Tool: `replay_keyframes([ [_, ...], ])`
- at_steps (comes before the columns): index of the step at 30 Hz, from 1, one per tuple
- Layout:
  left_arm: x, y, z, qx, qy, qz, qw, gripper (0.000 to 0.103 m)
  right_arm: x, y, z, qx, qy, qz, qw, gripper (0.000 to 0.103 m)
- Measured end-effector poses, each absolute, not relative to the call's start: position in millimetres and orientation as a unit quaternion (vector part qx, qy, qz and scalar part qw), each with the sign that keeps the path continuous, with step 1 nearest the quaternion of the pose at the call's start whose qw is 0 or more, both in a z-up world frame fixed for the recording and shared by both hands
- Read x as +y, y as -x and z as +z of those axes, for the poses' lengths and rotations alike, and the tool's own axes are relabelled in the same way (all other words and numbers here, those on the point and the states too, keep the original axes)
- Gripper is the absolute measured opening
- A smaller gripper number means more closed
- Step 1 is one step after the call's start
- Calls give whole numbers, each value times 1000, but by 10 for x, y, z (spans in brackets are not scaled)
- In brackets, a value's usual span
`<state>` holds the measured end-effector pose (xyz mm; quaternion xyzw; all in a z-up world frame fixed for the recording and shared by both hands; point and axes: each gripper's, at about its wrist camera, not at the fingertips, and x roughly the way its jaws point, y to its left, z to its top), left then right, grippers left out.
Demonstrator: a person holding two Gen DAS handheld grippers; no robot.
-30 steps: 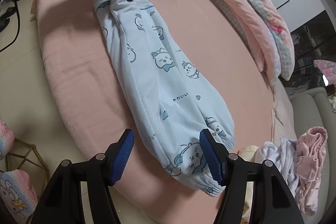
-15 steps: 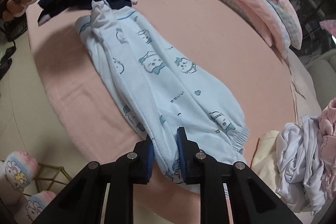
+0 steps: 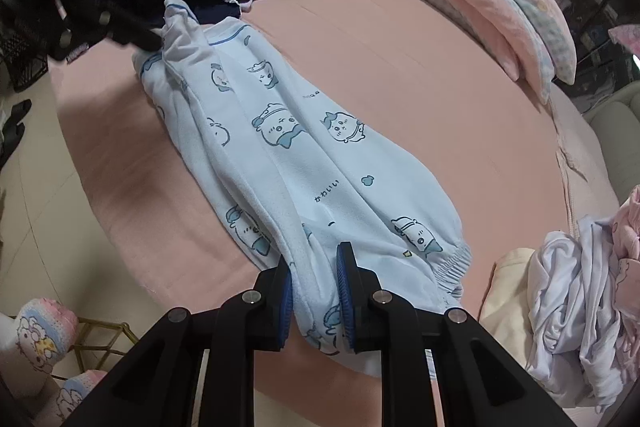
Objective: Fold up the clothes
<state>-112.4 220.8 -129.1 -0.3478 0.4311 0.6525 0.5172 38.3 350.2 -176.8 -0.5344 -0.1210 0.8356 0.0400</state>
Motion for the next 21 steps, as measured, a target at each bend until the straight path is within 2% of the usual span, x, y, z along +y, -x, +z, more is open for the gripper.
replay_keyframes([
  [8, 2280, 1053, -1543, 499, 331, 618, 509, 59, 3607, -378, -1738, -86, 536, 839, 38, 18],
  [14, 2311, 1292, -1601, 452, 370, 645, 493, 59, 3623, -370, -1743, -82, 536, 839, 37, 18],
  [19, 2332, 1277, -1720, 459, 377, 644, 482, 45, 3668, -342, -1749, -70, 539, 839, 36, 18],
  [21, 2338, 1258, -1750, 462, 377, 646, 478, 35, 3678, -322, -1764, -73, 540, 838, 37, 18],
])
